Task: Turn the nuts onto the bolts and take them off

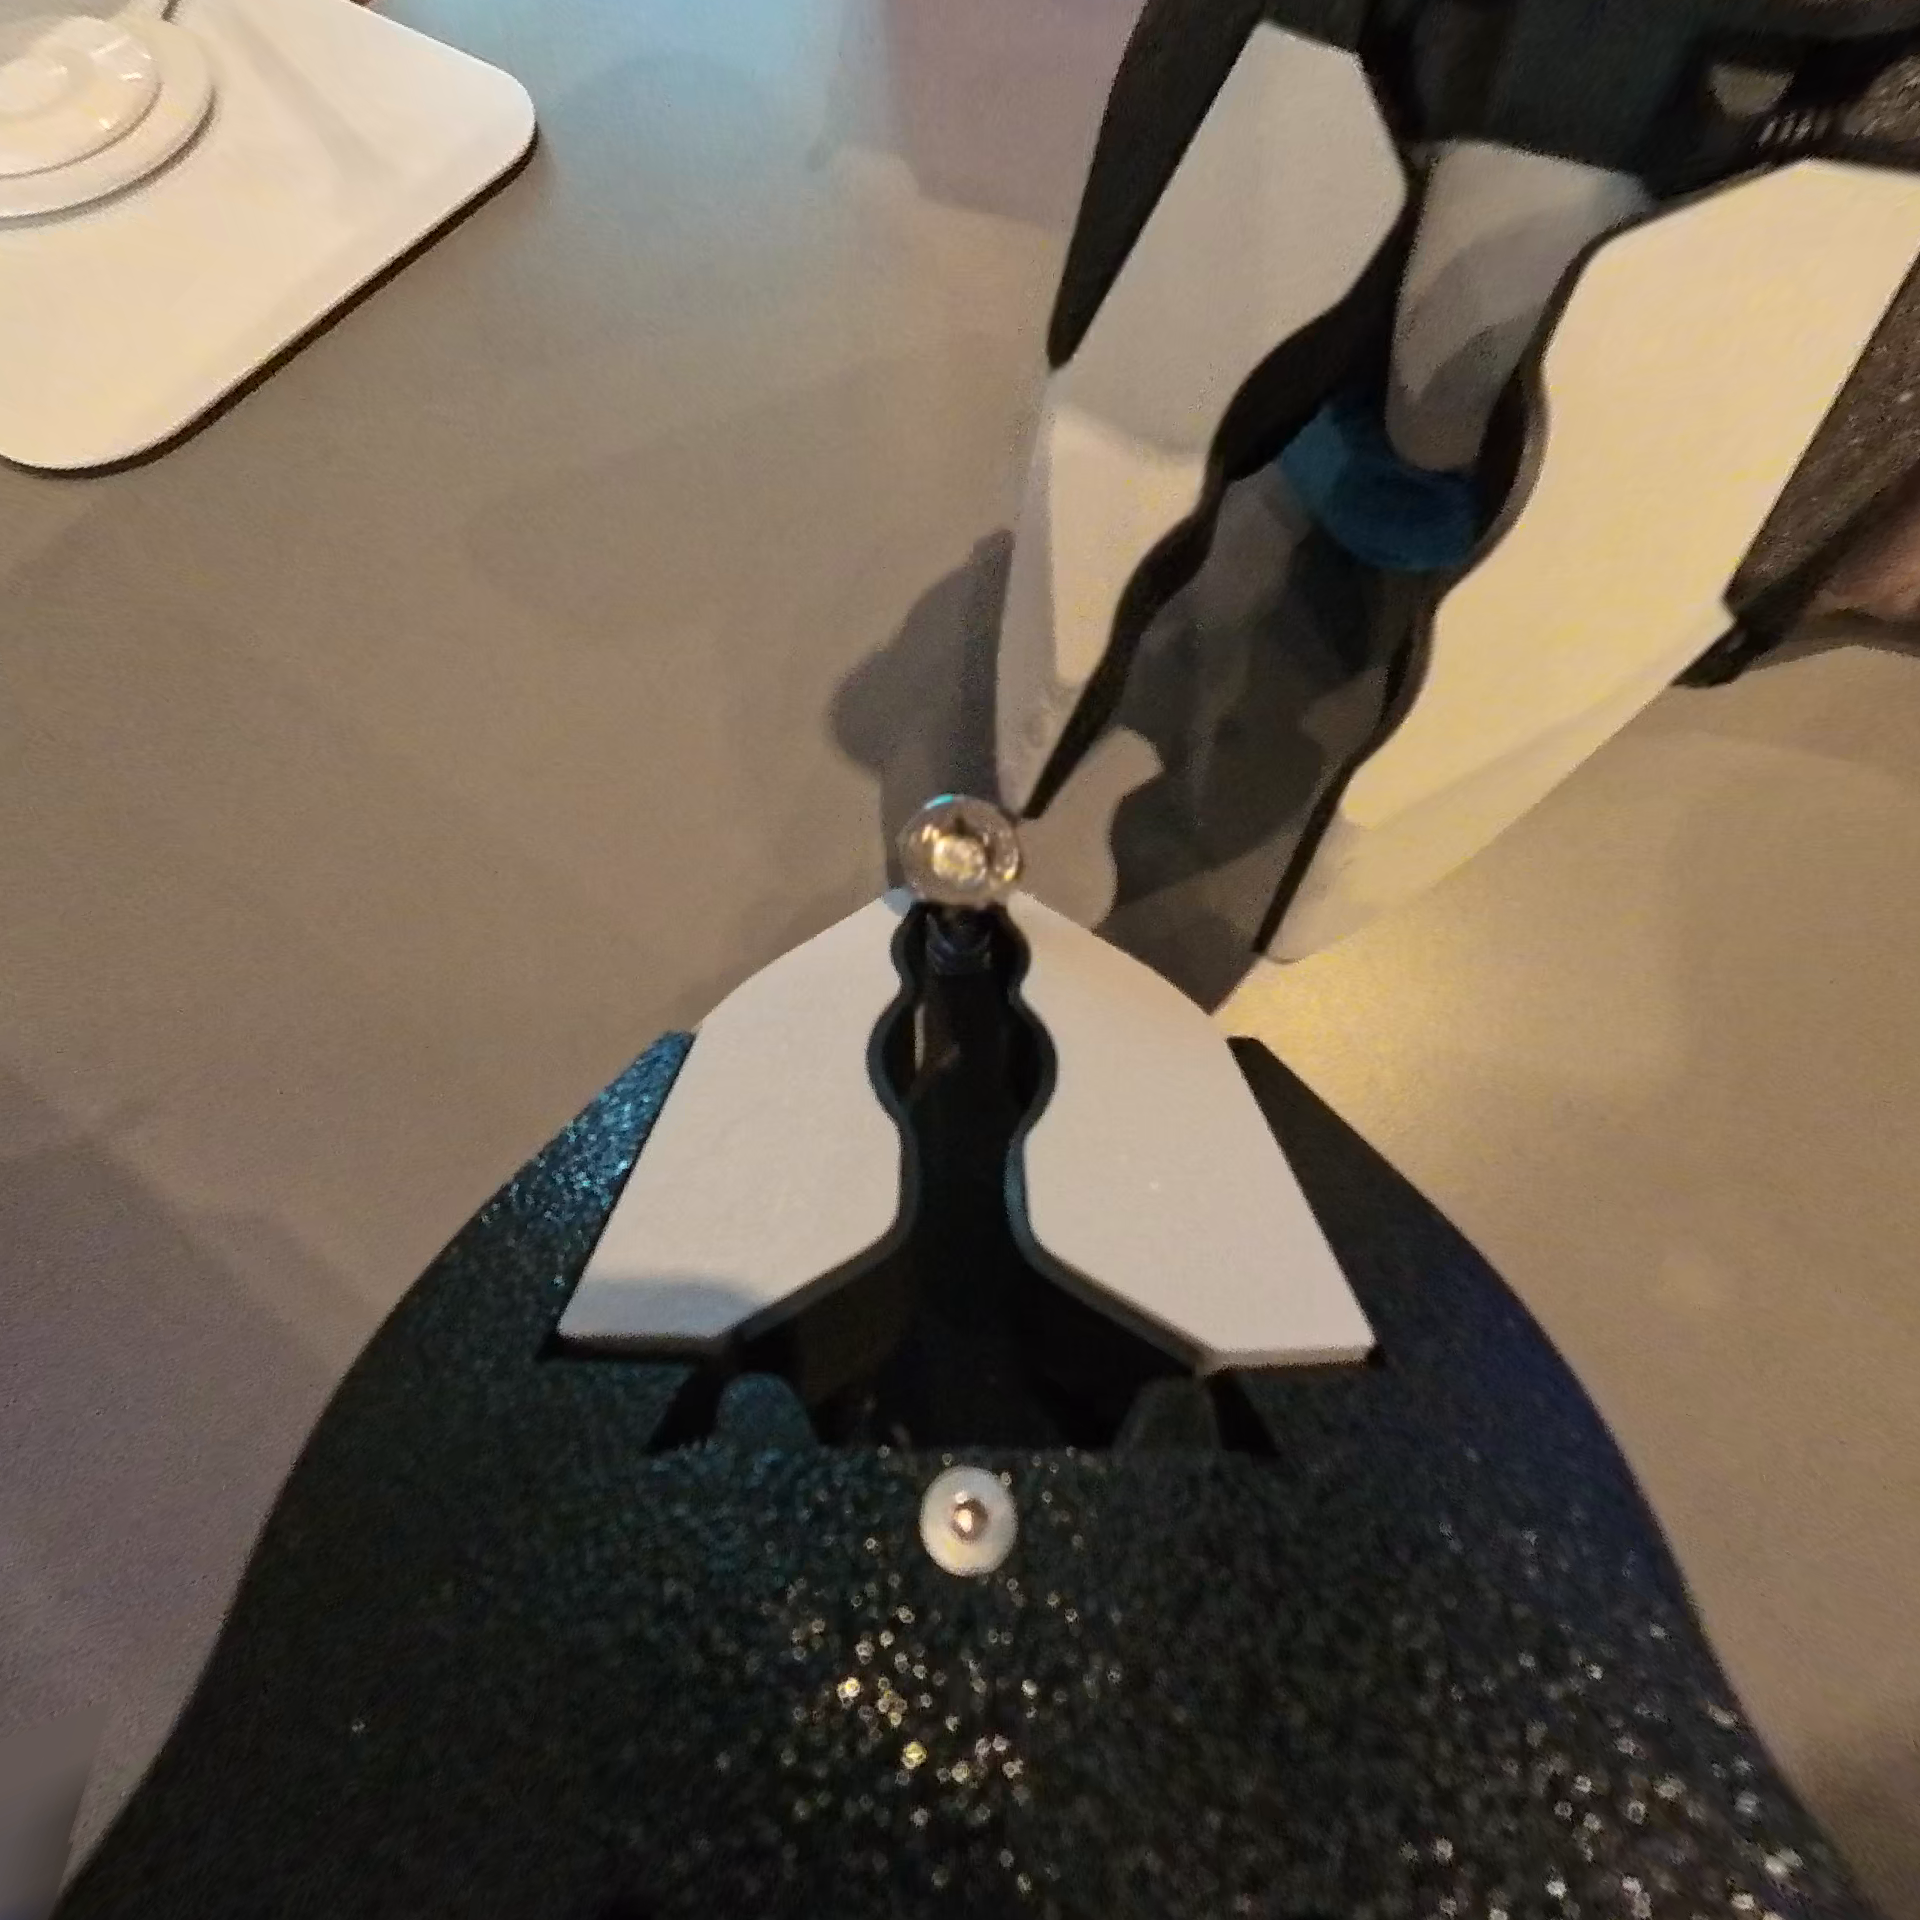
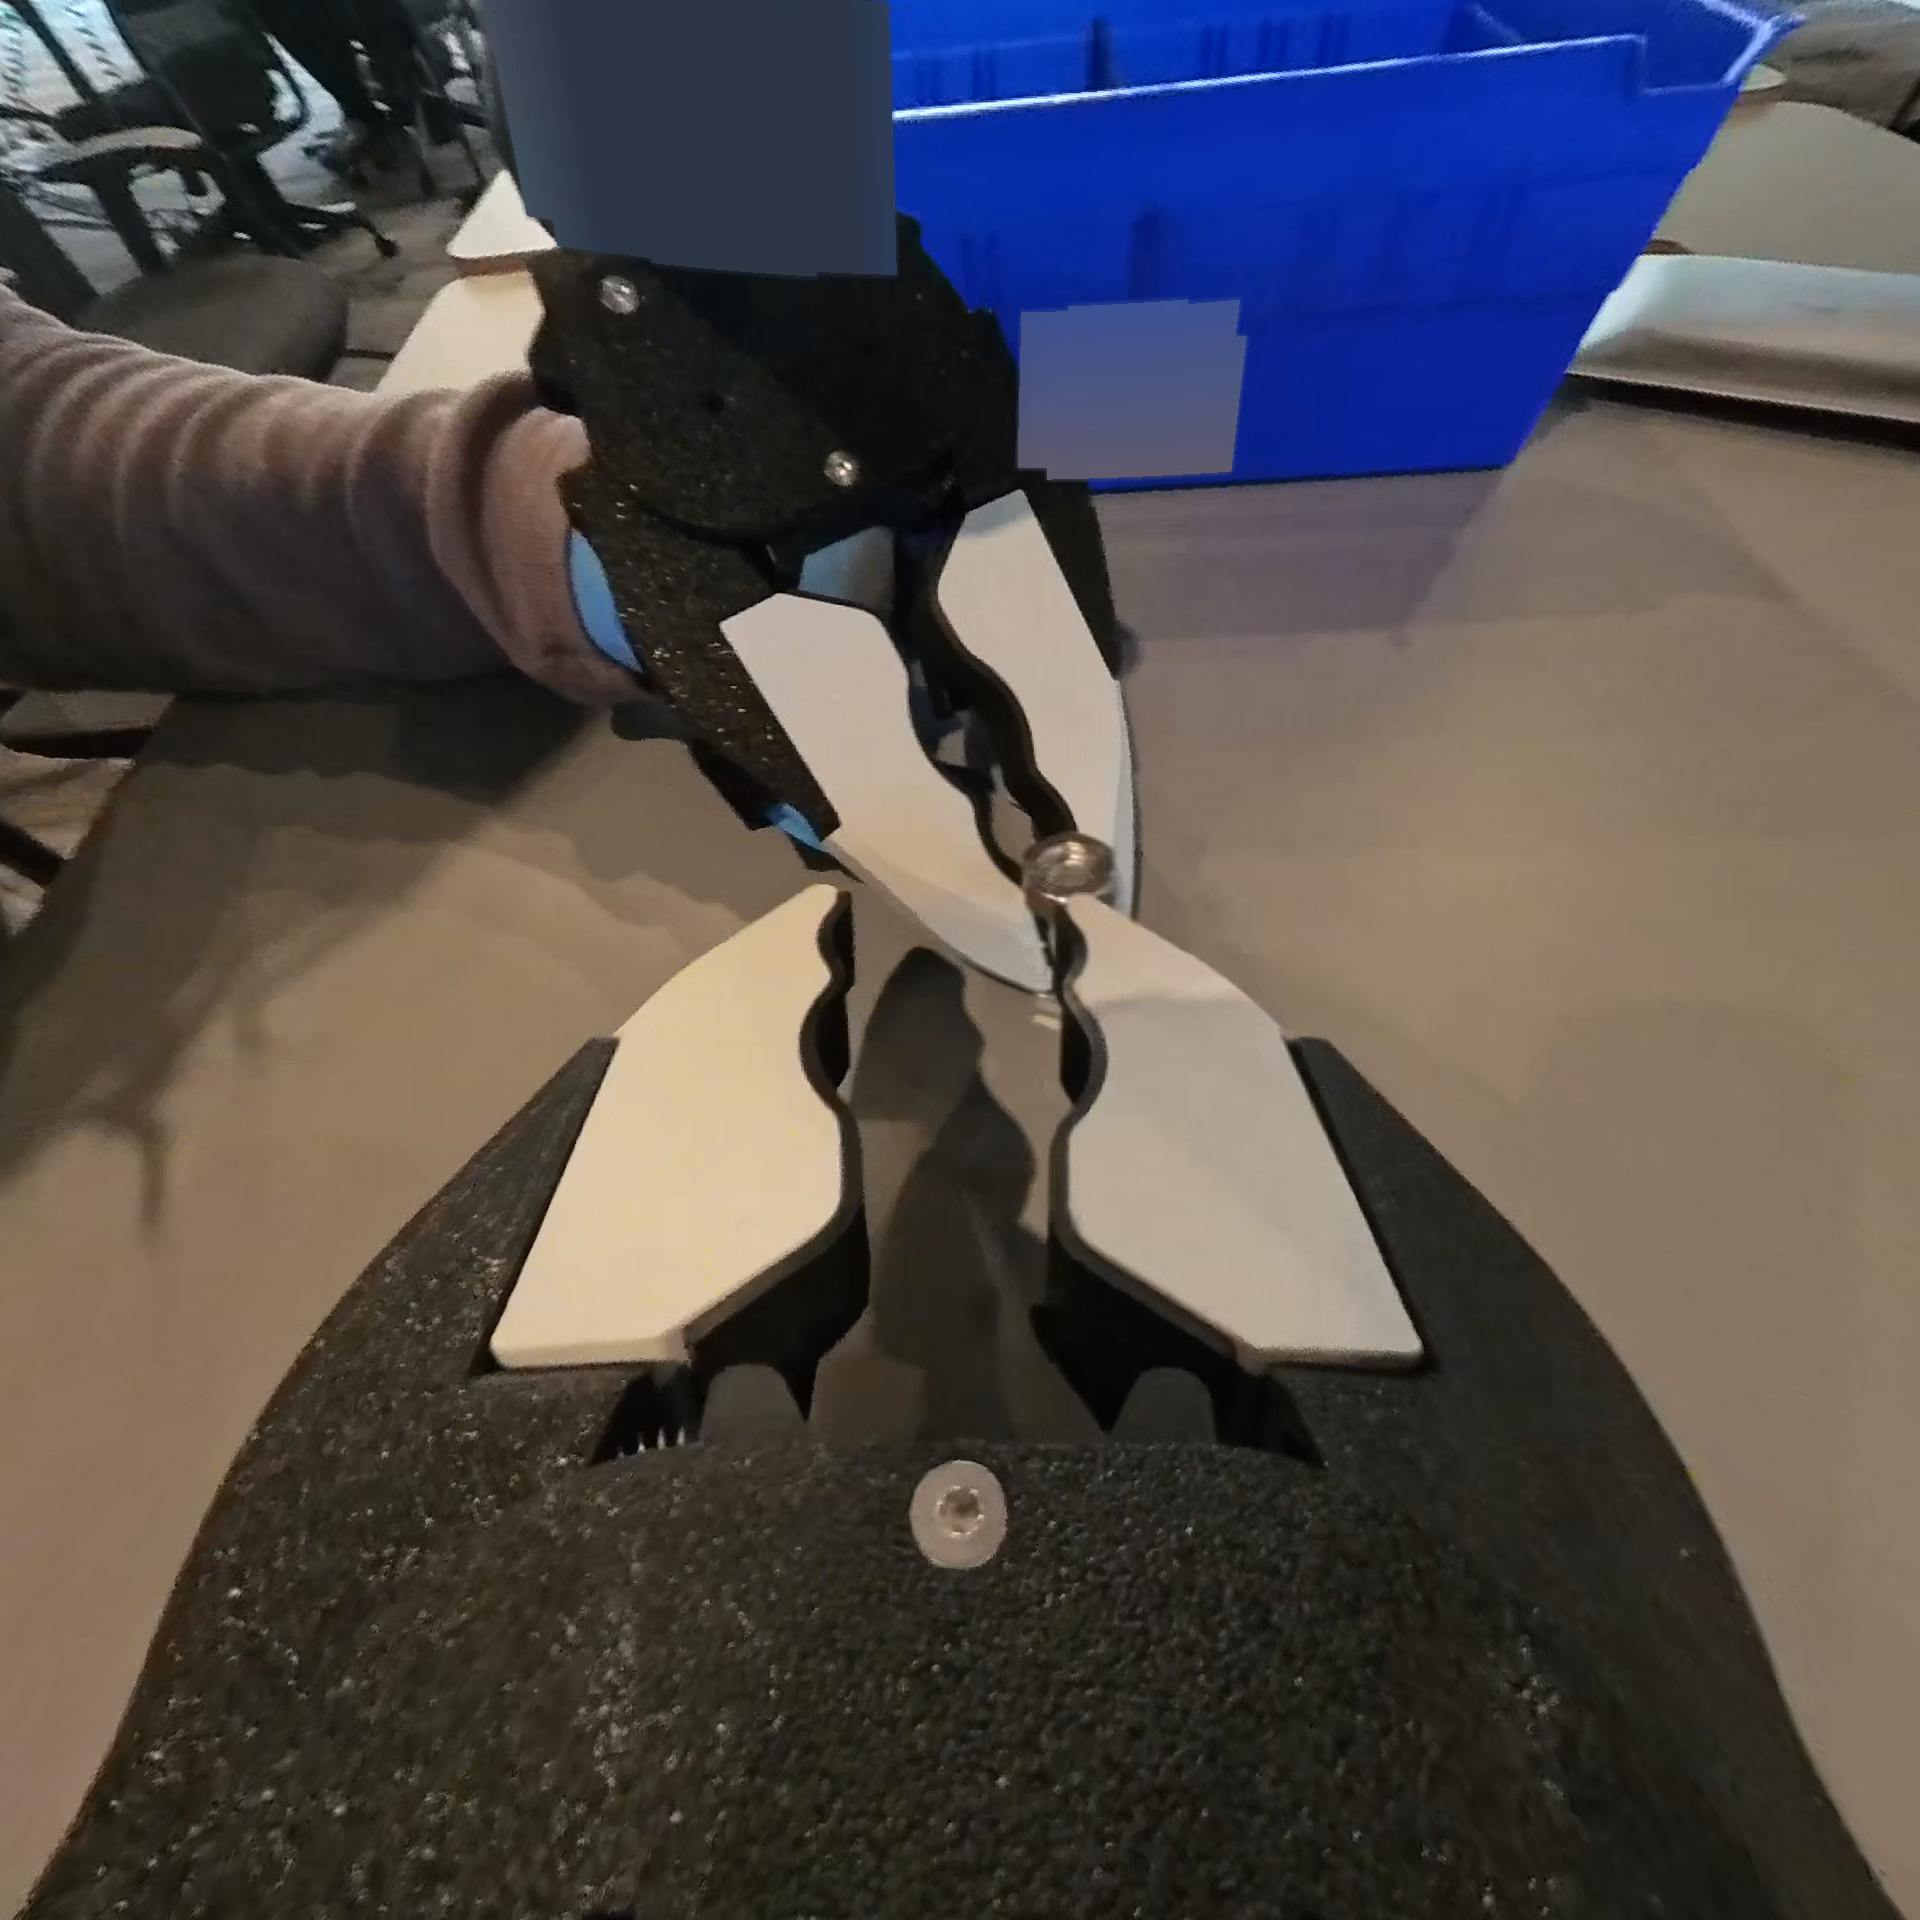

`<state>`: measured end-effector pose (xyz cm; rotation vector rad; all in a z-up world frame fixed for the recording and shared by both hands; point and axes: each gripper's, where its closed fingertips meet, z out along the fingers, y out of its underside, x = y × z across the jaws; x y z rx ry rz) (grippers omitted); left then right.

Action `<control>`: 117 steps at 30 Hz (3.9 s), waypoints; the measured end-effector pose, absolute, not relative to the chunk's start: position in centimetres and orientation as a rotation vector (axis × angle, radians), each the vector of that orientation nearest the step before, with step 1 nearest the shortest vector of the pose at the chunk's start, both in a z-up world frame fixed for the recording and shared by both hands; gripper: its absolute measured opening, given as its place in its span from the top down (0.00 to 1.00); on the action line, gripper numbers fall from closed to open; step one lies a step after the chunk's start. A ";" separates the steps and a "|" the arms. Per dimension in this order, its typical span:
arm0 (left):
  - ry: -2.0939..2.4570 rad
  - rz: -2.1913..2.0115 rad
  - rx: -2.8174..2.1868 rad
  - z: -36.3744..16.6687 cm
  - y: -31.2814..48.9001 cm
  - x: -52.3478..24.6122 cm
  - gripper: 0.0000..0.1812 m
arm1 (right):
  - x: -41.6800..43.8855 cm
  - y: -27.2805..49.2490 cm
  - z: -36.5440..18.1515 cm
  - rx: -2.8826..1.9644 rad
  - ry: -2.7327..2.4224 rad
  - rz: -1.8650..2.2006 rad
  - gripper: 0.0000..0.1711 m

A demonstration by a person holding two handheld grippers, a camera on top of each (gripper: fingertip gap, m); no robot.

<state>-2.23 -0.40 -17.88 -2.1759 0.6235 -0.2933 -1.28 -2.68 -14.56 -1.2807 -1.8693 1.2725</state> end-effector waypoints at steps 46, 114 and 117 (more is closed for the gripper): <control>0.670 -0.269 -2.282 -18.6 -0.6 -2.8 0.90 | -1.7 -2.3 -14.6 -1.349 -1.846 1.311 0.71; 0.650 -0.260 -2.286 -18.6 -0.6 -2.8 0.91 | -2.4 -1.3 -15.2 -1.315 -1.821 1.095 0.74; 0.647 -0.261 -2.283 -18.6 -0.6 -2.8 0.91 | -2.0 -2.2 -15.5 -1.271 -1.886 1.094 0.78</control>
